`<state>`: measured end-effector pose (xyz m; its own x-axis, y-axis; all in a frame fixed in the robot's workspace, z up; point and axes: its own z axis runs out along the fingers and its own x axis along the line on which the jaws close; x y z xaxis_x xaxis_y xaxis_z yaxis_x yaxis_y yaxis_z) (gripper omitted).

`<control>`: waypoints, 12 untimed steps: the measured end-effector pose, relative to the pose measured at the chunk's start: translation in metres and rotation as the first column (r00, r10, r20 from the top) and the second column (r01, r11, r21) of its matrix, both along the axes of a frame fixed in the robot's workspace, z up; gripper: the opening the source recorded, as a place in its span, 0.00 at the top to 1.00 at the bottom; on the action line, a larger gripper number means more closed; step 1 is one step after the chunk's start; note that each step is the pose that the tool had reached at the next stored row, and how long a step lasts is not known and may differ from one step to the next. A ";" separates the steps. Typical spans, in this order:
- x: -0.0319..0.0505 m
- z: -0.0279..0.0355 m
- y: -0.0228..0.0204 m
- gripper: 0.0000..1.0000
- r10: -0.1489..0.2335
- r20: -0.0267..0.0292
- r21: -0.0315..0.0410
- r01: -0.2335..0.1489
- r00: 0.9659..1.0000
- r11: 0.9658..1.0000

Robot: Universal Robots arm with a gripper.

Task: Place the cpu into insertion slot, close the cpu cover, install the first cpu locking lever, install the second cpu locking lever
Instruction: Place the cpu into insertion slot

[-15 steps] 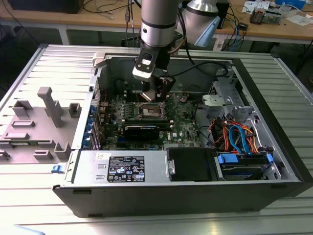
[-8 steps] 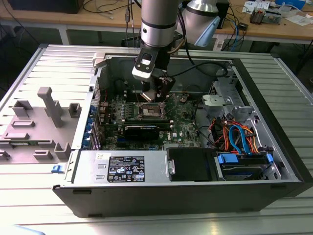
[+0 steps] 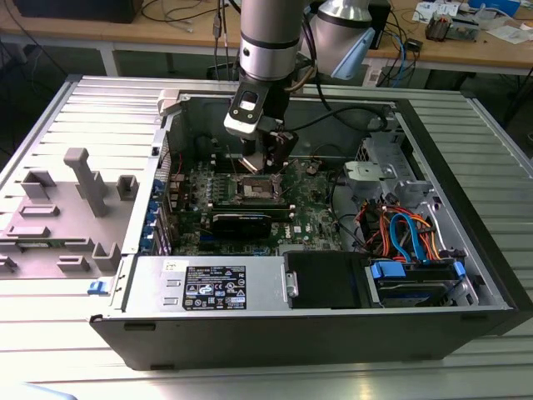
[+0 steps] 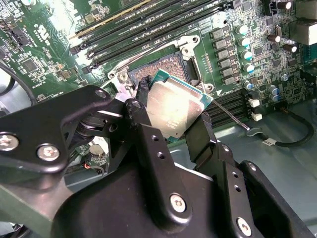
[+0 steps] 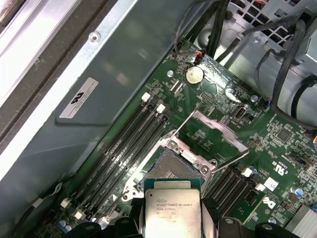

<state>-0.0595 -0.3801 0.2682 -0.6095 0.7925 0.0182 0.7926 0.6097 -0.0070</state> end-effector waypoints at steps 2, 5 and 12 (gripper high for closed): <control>0.0000 -0.0001 0.0000 0.45 -0.002 0.000 0.000 0.002 1.000 1.000; 0.0000 -0.0002 0.0000 0.45 -0.008 0.000 0.000 0.008 1.000 1.000; 0.0000 -0.0003 0.0000 0.45 -0.016 0.000 0.000 0.016 1.000 1.000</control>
<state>-0.0595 -0.3801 0.2679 -0.5968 0.8022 0.0182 0.8022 0.5970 -0.0070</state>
